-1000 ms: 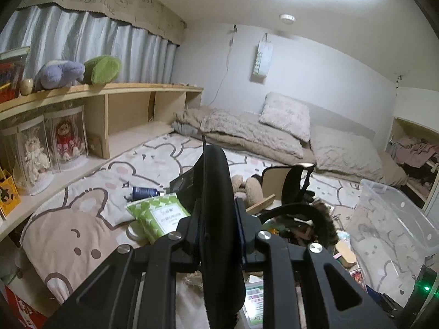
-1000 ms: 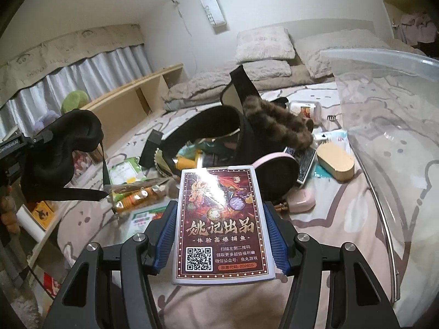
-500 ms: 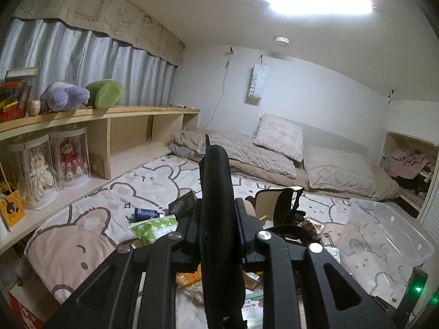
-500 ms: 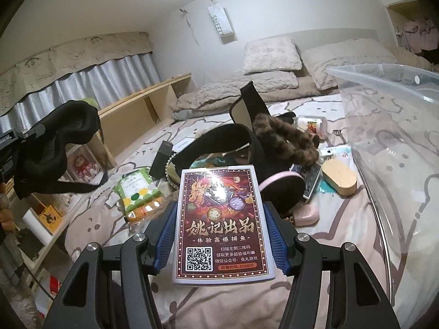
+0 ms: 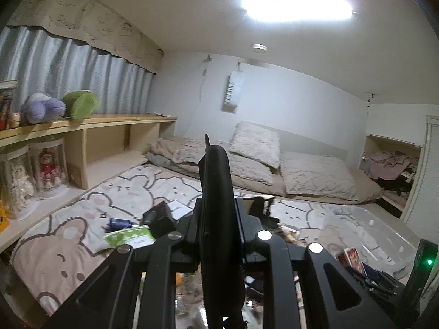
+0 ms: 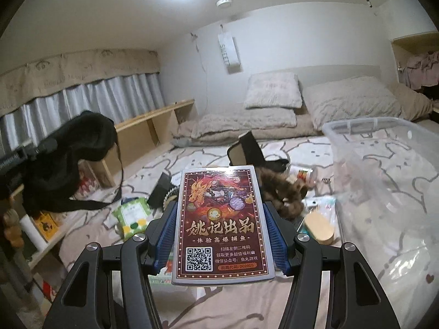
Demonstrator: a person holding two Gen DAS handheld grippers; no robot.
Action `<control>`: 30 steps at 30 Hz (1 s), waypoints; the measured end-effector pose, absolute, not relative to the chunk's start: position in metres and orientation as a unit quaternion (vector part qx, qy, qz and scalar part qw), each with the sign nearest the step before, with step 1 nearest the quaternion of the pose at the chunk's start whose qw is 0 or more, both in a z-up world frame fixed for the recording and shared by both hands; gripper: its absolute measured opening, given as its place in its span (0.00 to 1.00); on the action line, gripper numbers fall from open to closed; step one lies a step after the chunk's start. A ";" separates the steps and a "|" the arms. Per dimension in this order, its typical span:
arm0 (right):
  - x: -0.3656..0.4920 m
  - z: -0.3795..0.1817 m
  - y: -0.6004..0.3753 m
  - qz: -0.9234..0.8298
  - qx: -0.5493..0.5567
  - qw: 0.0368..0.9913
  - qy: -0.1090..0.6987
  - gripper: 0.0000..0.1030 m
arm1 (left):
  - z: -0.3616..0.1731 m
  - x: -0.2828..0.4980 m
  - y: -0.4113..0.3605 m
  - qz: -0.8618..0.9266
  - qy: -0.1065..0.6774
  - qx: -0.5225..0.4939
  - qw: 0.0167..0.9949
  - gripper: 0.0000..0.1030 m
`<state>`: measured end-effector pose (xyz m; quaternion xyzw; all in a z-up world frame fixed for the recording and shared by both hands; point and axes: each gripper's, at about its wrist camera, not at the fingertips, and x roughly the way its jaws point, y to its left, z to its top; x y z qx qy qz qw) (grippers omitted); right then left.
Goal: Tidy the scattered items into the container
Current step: 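Carry both held items over the clear plastic storage container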
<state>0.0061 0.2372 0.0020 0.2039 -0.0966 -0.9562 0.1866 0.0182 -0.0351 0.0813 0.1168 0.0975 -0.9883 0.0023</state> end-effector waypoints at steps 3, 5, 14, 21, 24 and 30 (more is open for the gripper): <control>0.008 0.009 0.248 -0.960 0.197 0.175 -0.092 0.59 | 0.084 0.013 -0.022 -0.989 0.096 0.115 -0.019 0.20; 0.009 0.014 0.257 -0.963 0.192 0.167 -0.092 0.59 | 0.087 0.009 -0.011 -0.989 0.093 0.114 -0.033 0.20; 0.016 0.039 0.306 -0.975 0.163 0.122 -0.092 0.59 | 0.104 -0.016 0.049 -0.985 0.085 0.105 -0.111 0.20; 0.017 0.055 0.338 -0.980 0.146 0.097 -0.093 0.59 | 0.115 -0.033 0.102 -0.978 0.073 0.105 -0.164 0.20; 0.016 0.059 0.348 -0.982 0.141 0.088 -0.094 0.59 | 0.118 -0.040 0.120 -0.974 0.072 0.111 -0.183 0.20; 0.017 0.065 0.368 -0.984 0.135 0.071 -0.089 0.59 | 0.120 -0.050 0.150 -0.971 0.067 0.115 -0.199 0.20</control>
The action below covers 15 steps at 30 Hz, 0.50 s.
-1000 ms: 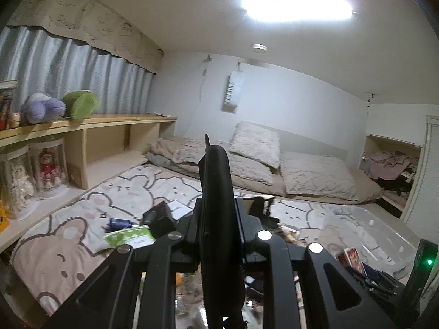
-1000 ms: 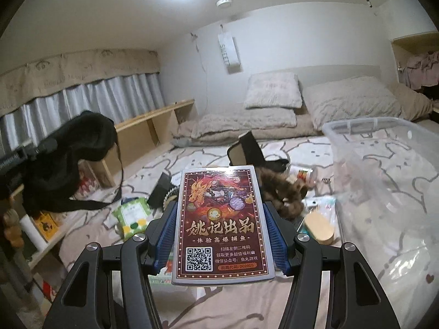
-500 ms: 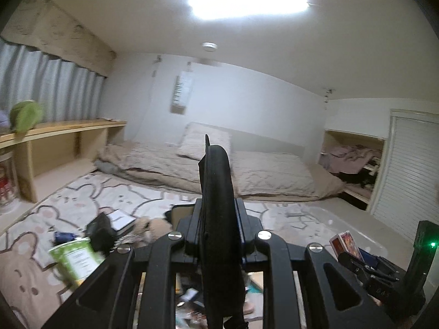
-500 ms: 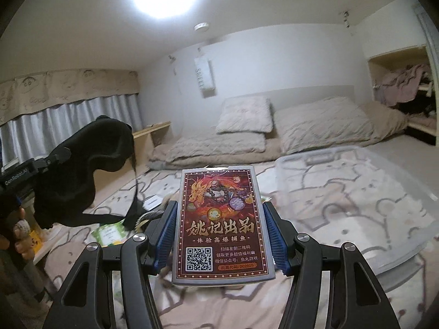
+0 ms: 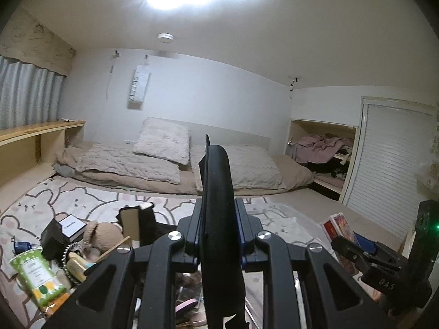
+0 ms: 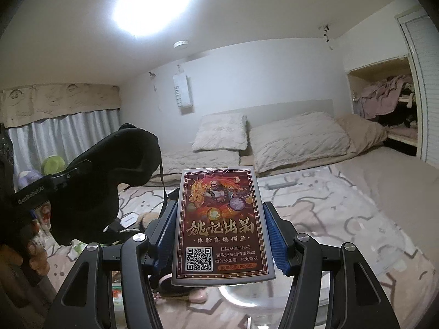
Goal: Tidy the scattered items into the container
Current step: 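Carry both held items over the clear plastic storage container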
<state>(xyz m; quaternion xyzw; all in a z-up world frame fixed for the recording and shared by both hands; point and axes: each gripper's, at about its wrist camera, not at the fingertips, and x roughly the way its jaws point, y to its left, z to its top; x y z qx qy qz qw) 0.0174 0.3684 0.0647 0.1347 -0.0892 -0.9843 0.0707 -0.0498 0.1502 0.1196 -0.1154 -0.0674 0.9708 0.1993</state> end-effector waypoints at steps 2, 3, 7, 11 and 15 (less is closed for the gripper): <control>0.017 0.068 0.376 -0.985 0.133 0.064 -0.090 0.59 | 0.120 -0.053 0.161 0.967 -0.069 -0.121 0.213 0.20; 0.017 0.069 0.380 -0.985 0.132 0.061 -0.091 0.59 | 0.120 -0.054 0.166 0.966 -0.068 -0.122 0.218 0.20; 0.016 0.070 0.395 -0.986 0.130 0.045 -0.089 0.59 | 0.122 -0.056 0.189 0.960 -0.062 -0.120 0.247 0.20; 0.014 0.070 0.411 -0.987 0.134 0.029 -0.089 0.59 | 0.126 -0.057 0.212 0.951 -0.058 -0.120 0.278 0.20; 0.010 0.067 0.428 -0.986 0.140 0.014 -0.094 0.59 | 0.130 -0.056 0.239 0.947 -0.043 -0.117 0.295 0.20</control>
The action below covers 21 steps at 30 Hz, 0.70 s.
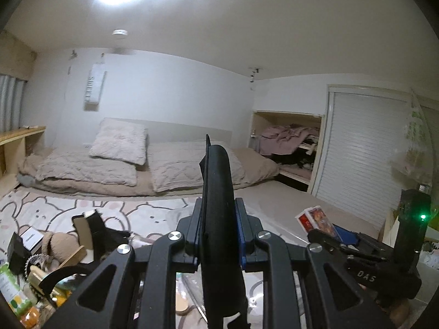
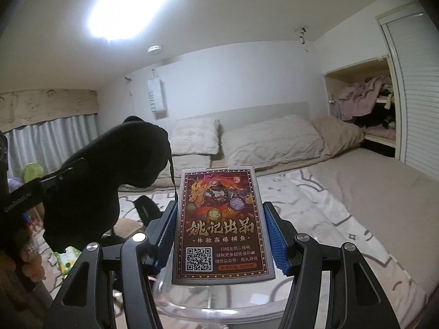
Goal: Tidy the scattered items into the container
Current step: 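Carry both held items over the clear plastic storage container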
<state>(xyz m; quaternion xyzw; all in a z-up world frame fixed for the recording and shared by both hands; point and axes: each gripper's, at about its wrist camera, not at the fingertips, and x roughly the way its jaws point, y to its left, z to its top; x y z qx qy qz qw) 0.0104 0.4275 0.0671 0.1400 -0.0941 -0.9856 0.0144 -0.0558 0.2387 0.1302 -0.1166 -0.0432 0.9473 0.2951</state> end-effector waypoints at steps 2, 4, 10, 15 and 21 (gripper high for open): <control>0.009 0.066 0.435 -0.985 0.142 0.009 -0.096 0.59 | 0.131 -0.057 0.248 0.944 -0.041 -0.119 0.304 0.20; 0.007 0.063 0.442 -0.984 0.145 0.006 -0.101 0.59 | 0.131 -0.059 0.258 0.943 -0.035 -0.120 0.308 0.20; -0.001 0.058 0.454 -0.982 0.152 0.002 -0.110 0.59 | 0.122 -0.075 0.290 0.935 -0.021 -0.143 0.323 0.19; -0.005 0.056 0.462 -0.980 0.154 0.001 -0.126 0.59 | 0.104 -0.100 0.315 0.922 -0.017 -0.193 0.335 0.19; -0.009 0.053 0.468 -0.979 0.159 -0.004 -0.130 0.59 | 0.078 -0.133 0.344 0.891 -0.031 -0.276 0.360 0.19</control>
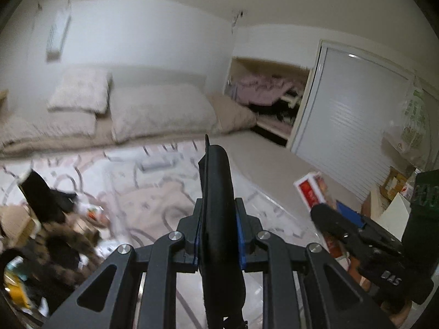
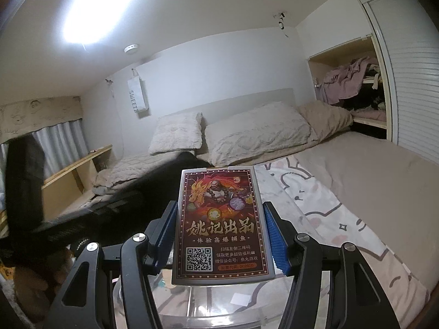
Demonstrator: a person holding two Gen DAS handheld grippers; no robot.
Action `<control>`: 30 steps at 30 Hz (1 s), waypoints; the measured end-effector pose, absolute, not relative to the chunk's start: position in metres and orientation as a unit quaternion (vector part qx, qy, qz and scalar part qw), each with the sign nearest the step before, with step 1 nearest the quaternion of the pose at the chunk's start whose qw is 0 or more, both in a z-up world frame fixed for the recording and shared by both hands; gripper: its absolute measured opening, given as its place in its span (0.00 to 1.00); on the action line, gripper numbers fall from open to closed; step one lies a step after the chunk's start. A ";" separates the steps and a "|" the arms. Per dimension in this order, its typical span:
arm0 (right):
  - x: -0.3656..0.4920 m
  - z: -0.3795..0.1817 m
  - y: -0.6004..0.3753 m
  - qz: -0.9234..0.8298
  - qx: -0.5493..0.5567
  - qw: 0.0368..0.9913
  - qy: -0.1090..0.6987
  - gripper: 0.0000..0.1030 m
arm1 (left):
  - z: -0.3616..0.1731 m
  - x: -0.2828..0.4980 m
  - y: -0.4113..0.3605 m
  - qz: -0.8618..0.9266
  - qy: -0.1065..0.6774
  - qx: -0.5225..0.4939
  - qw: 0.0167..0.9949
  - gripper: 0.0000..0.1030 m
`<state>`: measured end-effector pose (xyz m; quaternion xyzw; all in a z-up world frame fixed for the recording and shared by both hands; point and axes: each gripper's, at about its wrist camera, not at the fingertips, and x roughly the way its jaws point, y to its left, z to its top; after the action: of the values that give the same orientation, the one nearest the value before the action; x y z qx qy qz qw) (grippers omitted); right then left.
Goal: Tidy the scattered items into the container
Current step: 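Carry both held items over the clear plastic storage container, then open left gripper dropping black fabric into container while right gripper lowers card box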
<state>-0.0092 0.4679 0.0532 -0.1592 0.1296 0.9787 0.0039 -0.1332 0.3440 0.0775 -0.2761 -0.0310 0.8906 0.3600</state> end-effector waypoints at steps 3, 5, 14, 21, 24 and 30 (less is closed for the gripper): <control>-0.017 0.053 0.472 0.977 -0.167 0.004 0.132 0.59 | 0.065 -0.144 0.360 0.875 -0.036 -0.313 0.367 0.19; -0.022 0.054 0.473 0.976 -0.176 0.005 0.129 0.59 | 0.057 -0.149 0.371 0.869 -0.035 -0.332 0.366 0.19; -0.040 0.051 0.481 0.968 -0.210 0.002 0.137 0.59 | 0.026 -0.174 0.404 0.820 -0.022 -0.430 0.377 0.19; -0.046 0.048 0.482 0.964 -0.226 0.000 0.139 0.59 | 0.012 -0.172 0.429 0.777 0.063 -0.485 0.397 0.31; -0.048 0.046 0.483 0.963 -0.231 0.000 0.141 0.59 | 0.019 -0.170 0.421 0.801 0.074 -0.465 0.371 0.80; -0.056 0.041 0.483 0.959 -0.251 0.004 0.132 0.59 | 0.035 -0.163 0.399 0.843 0.104 -0.411 0.331 0.81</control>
<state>-0.0556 0.4834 0.0413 -0.2511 0.1316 0.9590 0.0044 -0.1633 0.3986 0.0348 -0.4113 0.1037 0.8431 0.3306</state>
